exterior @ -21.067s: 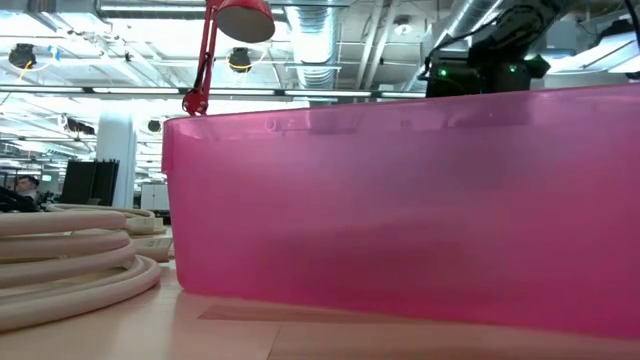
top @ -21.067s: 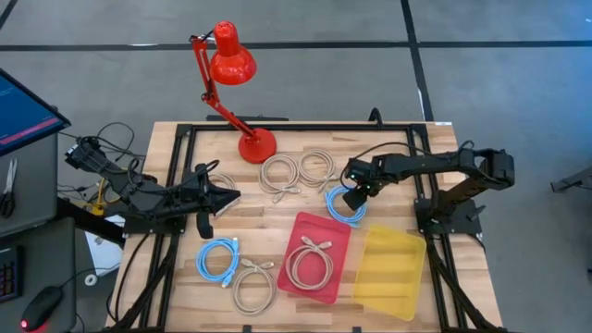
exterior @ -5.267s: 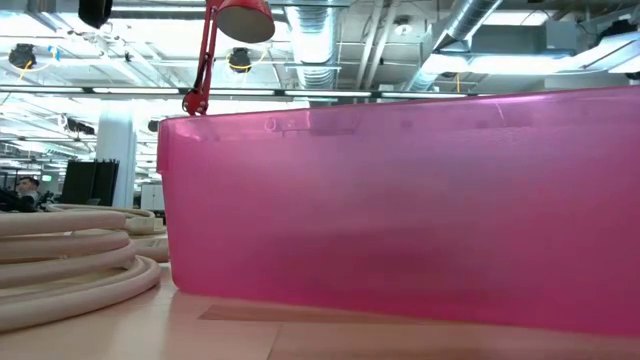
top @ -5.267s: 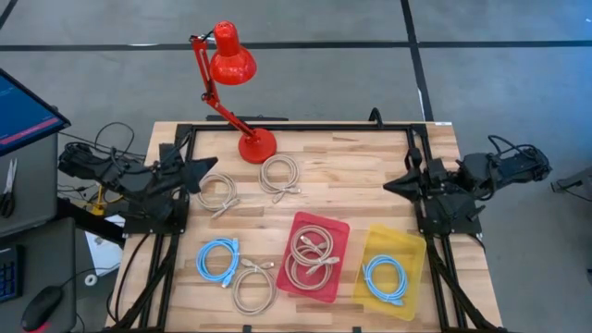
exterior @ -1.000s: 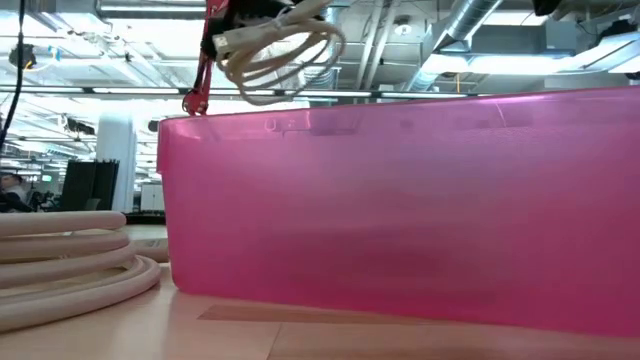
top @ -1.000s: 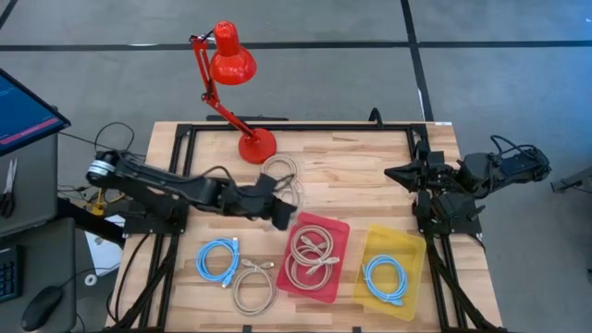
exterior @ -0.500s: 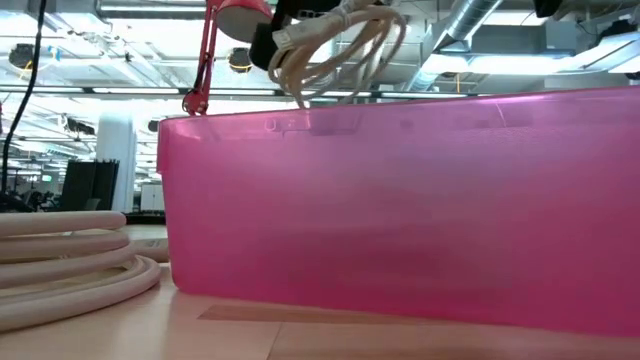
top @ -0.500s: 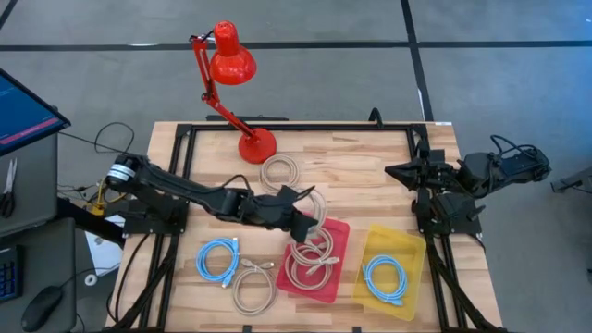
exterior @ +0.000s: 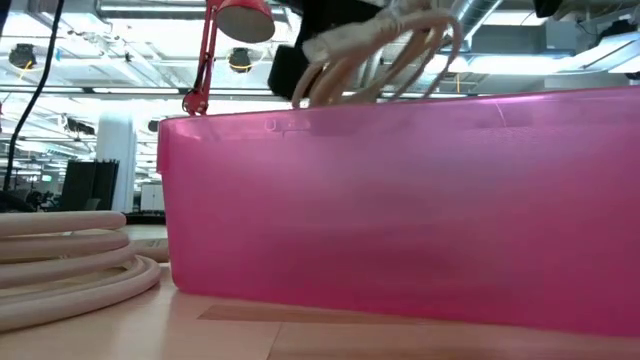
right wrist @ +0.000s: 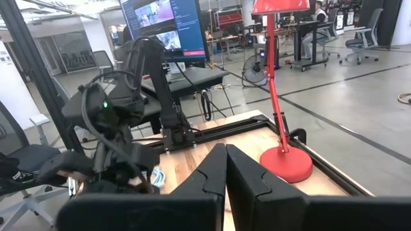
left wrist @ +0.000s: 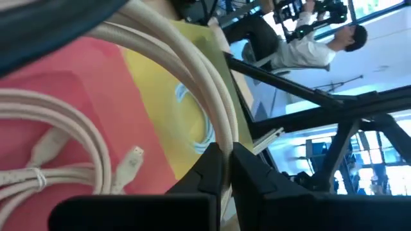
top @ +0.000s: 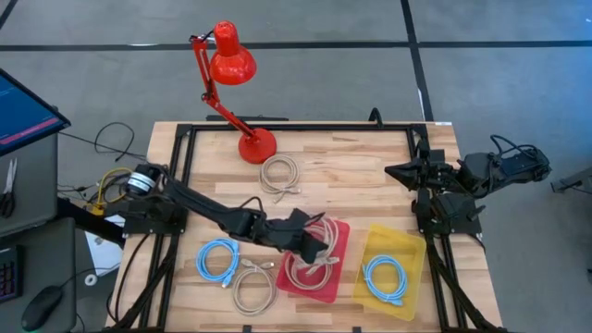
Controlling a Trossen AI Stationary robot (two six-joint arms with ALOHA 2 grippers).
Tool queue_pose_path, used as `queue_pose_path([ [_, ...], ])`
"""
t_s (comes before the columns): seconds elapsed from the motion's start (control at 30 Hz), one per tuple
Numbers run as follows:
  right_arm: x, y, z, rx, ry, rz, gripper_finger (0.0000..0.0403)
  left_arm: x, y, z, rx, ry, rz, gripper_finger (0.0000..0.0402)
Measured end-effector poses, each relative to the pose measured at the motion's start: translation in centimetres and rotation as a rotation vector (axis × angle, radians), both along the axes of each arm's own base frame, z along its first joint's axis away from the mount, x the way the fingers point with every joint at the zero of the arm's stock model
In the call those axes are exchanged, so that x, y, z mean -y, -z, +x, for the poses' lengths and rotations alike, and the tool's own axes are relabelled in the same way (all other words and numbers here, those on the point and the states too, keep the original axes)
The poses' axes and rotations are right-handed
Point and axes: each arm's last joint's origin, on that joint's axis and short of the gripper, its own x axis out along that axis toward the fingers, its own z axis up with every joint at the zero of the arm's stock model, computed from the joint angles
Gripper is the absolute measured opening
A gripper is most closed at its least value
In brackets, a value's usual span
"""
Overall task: Sort HDMI cables
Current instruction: Put the brown HDMI cable into the pink bin
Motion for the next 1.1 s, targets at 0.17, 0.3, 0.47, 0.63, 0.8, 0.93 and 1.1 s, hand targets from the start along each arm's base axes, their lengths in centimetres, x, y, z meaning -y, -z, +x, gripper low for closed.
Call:
queue_pose_path([
  [0.17, 0.0, 0.0, 0.0, 0.000, 0.000, 0.000, 0.0000, 0.3, 1.6, 0.4, -0.050, 0.019, -0.021, 0.0013],
  [0.3, 0.0, 0.0, 0.0, 0.000, 0.000, 0.001, 0.0000, 0.5, 3.1, 0.8, -0.092, 0.031, -0.041, 0.0013],
  [0.47, 0.0, 0.0, 0.0, 0.002, 0.001, 0.010, 0.0000, 0.6, 4.3, 1.0, -0.124, 0.042, -0.041, 0.0013],
  [0.63, 0.0, 0.0, 0.0, 0.005, 0.002, 0.025, 0.0000, 0.0, 4.3, 1.2, -0.117, 0.015, -0.034, 0.0016],
  [0.8, 0.0, 0.0, 0.0, 0.004, 0.002, 0.025, 0.0000, -0.9, 3.2, 1.8, -0.025, 0.020, -0.043, 0.0073],
  [0.93, 0.0, 0.0, 0.0, 0.004, 0.001, 0.024, 0.0000, -1.3, 2.9, 2.1, 0.006, 0.036, -0.061, 0.0113],
  [1.1, 0.0, 0.0, 0.0, 0.003, 0.001, 0.024, 0.0000, -1.4, 2.2, 2.4, 0.065, 0.105, -0.107, 0.0128],
])
